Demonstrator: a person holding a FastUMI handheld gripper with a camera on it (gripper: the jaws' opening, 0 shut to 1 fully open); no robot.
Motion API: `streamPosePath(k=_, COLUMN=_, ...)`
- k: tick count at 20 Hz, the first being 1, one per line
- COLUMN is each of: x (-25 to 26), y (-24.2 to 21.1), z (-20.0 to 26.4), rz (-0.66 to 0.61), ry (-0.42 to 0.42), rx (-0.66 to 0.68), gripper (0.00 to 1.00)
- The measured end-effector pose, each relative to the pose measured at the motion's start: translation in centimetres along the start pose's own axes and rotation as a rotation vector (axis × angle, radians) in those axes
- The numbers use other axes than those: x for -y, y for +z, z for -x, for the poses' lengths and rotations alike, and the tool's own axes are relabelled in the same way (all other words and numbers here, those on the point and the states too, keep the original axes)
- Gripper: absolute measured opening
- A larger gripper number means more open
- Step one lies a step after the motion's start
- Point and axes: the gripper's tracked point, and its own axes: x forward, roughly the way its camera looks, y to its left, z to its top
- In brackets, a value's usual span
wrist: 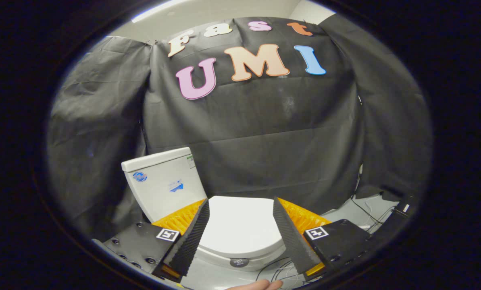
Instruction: Open the toilet lid.
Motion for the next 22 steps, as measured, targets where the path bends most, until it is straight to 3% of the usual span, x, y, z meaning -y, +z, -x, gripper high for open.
streamPosePath(k=22, x=2.1, y=0.1, z=0.8, rz=-0.022, ry=-0.033, rx=0.016, gripper=0.97)
